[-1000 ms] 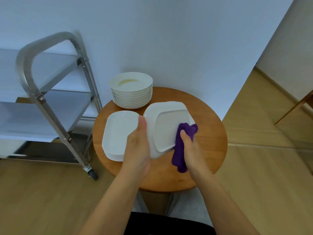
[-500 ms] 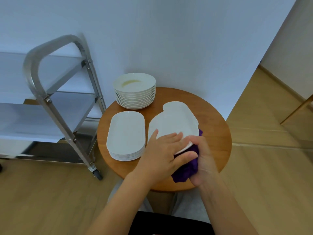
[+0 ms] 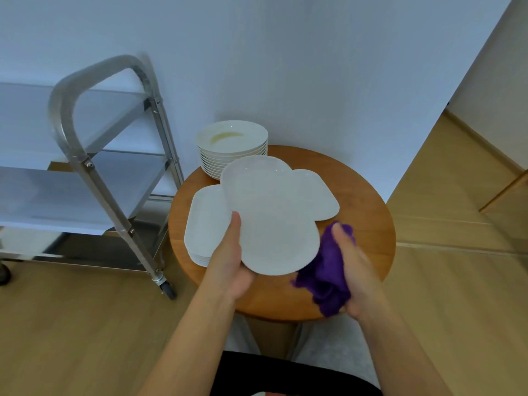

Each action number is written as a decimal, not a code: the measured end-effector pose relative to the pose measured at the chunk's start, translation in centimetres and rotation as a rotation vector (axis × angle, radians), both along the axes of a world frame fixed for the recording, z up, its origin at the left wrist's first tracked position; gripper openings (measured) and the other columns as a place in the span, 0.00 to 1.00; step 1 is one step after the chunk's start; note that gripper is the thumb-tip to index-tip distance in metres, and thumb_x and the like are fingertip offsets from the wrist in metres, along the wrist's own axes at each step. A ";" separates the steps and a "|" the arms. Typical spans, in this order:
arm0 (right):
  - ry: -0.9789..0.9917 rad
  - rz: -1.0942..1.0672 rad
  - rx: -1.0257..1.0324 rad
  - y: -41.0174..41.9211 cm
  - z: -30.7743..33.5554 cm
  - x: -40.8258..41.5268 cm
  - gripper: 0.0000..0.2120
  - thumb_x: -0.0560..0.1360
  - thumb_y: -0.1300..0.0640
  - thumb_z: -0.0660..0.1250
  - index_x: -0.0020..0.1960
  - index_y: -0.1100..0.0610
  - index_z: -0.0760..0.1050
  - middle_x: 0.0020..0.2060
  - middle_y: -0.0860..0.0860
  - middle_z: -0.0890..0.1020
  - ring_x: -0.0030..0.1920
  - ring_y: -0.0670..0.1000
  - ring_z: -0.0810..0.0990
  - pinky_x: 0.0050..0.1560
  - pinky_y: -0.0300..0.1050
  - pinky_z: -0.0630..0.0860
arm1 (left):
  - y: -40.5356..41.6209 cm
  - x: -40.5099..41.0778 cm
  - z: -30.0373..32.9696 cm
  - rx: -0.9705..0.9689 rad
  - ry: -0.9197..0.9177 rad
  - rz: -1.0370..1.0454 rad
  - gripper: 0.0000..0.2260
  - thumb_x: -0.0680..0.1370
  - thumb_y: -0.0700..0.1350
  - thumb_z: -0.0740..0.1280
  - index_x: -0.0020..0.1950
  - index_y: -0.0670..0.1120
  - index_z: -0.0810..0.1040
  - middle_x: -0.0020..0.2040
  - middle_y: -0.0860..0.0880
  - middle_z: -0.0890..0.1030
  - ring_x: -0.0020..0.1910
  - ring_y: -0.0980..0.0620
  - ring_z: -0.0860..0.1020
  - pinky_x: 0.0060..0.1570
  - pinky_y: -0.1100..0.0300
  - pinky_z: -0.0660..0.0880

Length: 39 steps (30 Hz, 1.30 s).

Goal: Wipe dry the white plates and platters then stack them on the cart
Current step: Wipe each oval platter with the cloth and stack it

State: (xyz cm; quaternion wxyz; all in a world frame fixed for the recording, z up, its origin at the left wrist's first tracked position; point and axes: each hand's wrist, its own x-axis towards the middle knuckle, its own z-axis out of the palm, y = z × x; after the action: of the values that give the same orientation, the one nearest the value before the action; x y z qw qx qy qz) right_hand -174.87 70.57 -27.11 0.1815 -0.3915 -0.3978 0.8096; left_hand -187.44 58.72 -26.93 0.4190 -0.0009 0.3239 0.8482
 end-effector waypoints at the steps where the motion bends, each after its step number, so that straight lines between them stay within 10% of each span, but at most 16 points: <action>1: -0.055 -0.070 0.067 0.7 0.3 -0.1 0.26 0.71 0.42 0.67 0.63 0.54 0.70 0.53 0.60 0.81 0.48 0.62 0.82 0.40 0.52 0.80 | -0.2 -0.2 0.0 -0.005 0.039 -0.006 0.24 0.70 0.50 0.69 0.66 0.52 0.73 0.59 0.45 0.81 0.57 0.42 0.80 0.48 0.43 0.79; 6: -0.143 -0.137 0.950 2.0 3.6 -3.1 0.13 0.77 0.54 0.63 0.61 0.51 0.67 0.54 0.52 0.76 0.49 0.51 0.77 0.37 0.29 0.74 | -0.5 1.0 -0.3 -0.075 0.217 -0.163 0.10 0.73 0.53 0.65 0.51 0.58 0.83 0.52 0.49 0.84 0.52 0.47 0.82 0.41 0.52 0.80; 9: -0.436 -0.030 1.463 1.5 4.0 -6.1 0.16 0.79 0.52 0.61 0.65 0.55 0.70 0.62 0.53 0.73 0.60 0.52 0.70 0.58 0.43 0.72 | 0.0 2.2 -0.2 -0.119 0.320 -0.262 0.18 0.71 0.58 0.65 0.59 0.56 0.75 0.51 0.50 0.84 0.52 0.49 0.82 0.42 0.56 0.79; 12: -0.410 0.016 1.622 0.5 3.9 -7.5 0.16 0.79 0.53 0.60 0.65 0.55 0.73 0.60 0.54 0.75 0.60 0.54 0.70 0.58 0.50 0.67 | -0.2 1.8 -0.2 -0.109 0.340 -0.221 0.23 0.68 0.59 0.66 0.61 0.54 0.73 0.50 0.50 0.84 0.50 0.51 0.82 0.41 0.58 0.79; 20: -0.111 0.214 1.627 -3.9 0.4 -6.0 0.17 0.74 0.54 0.63 0.61 0.56 0.77 0.55 0.52 0.79 0.55 0.51 0.75 0.52 0.43 0.74 | -0.5 1.1 -0.4 -0.066 0.342 -0.074 0.22 0.77 0.53 0.57 0.71 0.50 0.67 0.65 0.43 0.76 0.63 0.43 0.75 0.62 0.43 0.72; 27: -0.012 0.305 1.441 -4.1 -1.8 -3.8 0.16 0.70 0.49 0.58 0.49 0.55 0.80 0.43 0.44 0.80 0.46 0.41 0.74 0.47 0.30 0.72 | -0.6 0.7 -1.3 -0.168 0.146 -0.048 0.22 0.70 0.57 0.62 0.60 0.47 0.75 0.50 0.43 0.84 0.49 0.47 0.83 0.41 0.54 0.81; 35: -0.152 0.794 1.166 -1.4 -0.9 -3.0 0.06 0.71 0.51 0.63 0.35 0.44 0.74 0.36 0.38 0.79 0.37 0.40 0.78 0.34 0.30 0.72 | -0.5 -1.5 -1.5 -0.286 0.110 -0.021 0.14 0.72 0.55 0.64 0.55 0.53 0.75 0.50 0.46 0.84 0.49 0.45 0.82 0.41 0.51 0.81; 39: -0.141 0.548 0.863 -0.3 -1.3 -3.3 0.09 0.74 0.62 0.65 0.40 0.48 0.77 0.32 0.43 0.81 0.32 0.41 0.79 0.29 0.32 0.73 | -2.3 -5.2 -1.1 -0.378 0.176 0.018 0.14 0.76 0.51 0.64 0.61 0.51 0.74 0.51 0.47 0.84 0.48 0.46 0.83 0.36 0.53 0.81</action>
State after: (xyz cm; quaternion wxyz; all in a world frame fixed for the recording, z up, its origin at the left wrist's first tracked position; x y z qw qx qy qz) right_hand -178.22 70.26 -28.40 0.0806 -0.2160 -0.7950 0.5611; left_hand -192.63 56.42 -28.08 0.3740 -0.0081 0.5127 0.7727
